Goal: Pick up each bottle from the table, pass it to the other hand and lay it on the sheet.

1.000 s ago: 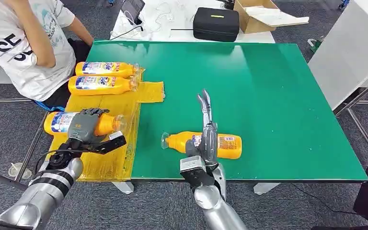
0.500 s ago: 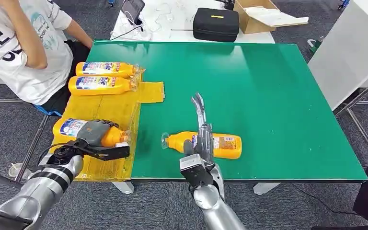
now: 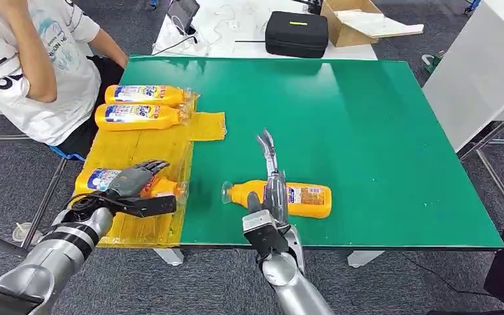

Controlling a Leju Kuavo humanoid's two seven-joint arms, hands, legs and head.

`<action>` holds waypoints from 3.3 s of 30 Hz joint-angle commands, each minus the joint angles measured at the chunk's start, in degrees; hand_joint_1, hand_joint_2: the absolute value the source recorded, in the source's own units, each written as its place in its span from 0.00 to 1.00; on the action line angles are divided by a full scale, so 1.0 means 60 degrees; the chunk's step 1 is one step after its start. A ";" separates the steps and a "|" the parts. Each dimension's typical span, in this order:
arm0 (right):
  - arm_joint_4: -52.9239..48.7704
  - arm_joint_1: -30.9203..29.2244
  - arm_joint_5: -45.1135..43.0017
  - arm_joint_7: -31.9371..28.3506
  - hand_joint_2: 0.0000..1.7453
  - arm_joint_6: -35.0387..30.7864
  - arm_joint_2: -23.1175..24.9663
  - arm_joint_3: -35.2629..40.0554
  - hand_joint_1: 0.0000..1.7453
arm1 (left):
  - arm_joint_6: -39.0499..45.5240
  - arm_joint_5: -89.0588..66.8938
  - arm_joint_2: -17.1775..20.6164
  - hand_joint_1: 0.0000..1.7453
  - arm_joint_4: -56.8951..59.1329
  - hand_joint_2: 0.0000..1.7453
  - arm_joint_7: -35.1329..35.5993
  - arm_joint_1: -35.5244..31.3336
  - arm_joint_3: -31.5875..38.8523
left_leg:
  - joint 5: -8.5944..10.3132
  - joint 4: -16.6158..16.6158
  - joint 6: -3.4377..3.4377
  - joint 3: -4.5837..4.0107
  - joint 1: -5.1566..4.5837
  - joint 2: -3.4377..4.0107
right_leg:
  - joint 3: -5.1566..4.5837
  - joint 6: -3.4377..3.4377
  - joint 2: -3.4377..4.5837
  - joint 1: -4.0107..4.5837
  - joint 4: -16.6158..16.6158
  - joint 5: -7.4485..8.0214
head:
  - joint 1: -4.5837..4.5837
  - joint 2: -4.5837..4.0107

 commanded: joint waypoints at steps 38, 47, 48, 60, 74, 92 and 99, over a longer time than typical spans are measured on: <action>0.0741 -0.0855 0.5159 0.5166 1.00 0.2228 -0.2394 -0.0087 0.00 | 0.3680 0.6200 -0.1912 0.00 -0.5784 1.00 -0.0619 0.3718 0.5768 | -0.0014 -0.0007 0.0027 0.0038 -0.0010 0.0009 | 0.0037 0.0001 -0.0012 -0.0003 -0.0022 -0.0011 | 0.0004 0.0004; 0.1515 -0.1488 0.4914 0.5915 1.00 0.3813 -0.2875 0.0304 0.00 | 0.3632 0.5828 -0.1958 0.00 -0.4942 1.00 -0.0764 0.3602 0.5898 | -0.0015 -0.0003 0.0022 0.0038 -0.0015 0.0017 | 0.0029 -0.0011 -0.0004 -0.0008 -0.0012 -0.0009 | 0.0000 0.0000; 0.1531 -0.1505 0.4910 0.5919 1.00 0.3824 -0.2892 0.0321 0.00 | 0.3637 0.5794 -0.1960 0.00 -0.4935 1.00 -0.0773 0.3598 0.5870 | -0.0006 0.0001 0.0016 0.0001 -0.0012 0.0015 | -0.0007 -0.0002 0.0003 -0.0006 -0.0009 0.0001 | 0.0000 0.0000; 0.1709 -0.1616 0.4772 0.6083 1.00 0.3998 -0.2971 0.0428 0.00 | 0.3619 0.5765 -0.1992 0.00 -0.4818 1.00 -0.0733 0.3538 0.5845 | -0.0023 -0.0005 0.0023 0.0049 -0.0013 0.0024 | 0.0041 -0.0011 0.0001 -0.0002 -0.0011 -0.0016 | 0.0000 0.0000; 0.3522 -0.2681 0.4477 0.6618 1.00 0.4876 -0.3277 0.0773 0.00 | 0.3567 0.5810 -0.2024 0.00 -0.4172 1.00 -0.0683 0.3254 0.5824 | -0.0016 -0.0010 0.0027 0.0056 -0.0014 0.0021 | 0.0051 -0.0013 -0.0006 -0.0002 -0.0018 -0.0010 | 0.0000 0.0000; 0.5060 -0.3808 0.4224 0.6757 1.00 0.6086 -0.3540 0.1666 0.00 | 0.3582 0.5733 -0.2036 0.00 -0.3671 1.00 -0.0667 0.2986 0.5678 | -0.0006 -0.0001 0.0016 0.0017 -0.0009 0.0003 | 0.0015 -0.0002 -0.0012 -0.0002 -0.0012 -0.0004 | 0.0000 0.0000; 0.5342 -0.3878 0.4024 0.6606 1.00 0.6372 -0.3592 0.2024 0.25 | 0.3564 0.5783 -0.2045 0.00 -0.3498 1.00 -0.0618 0.2881 0.5653 | -0.0002 0.0001 0.0013 0.0010 -0.0006 -0.0002 | 0.0008 0.0000 -0.0014 -0.0001 -0.0012 -0.0001 | 0.0000 0.0004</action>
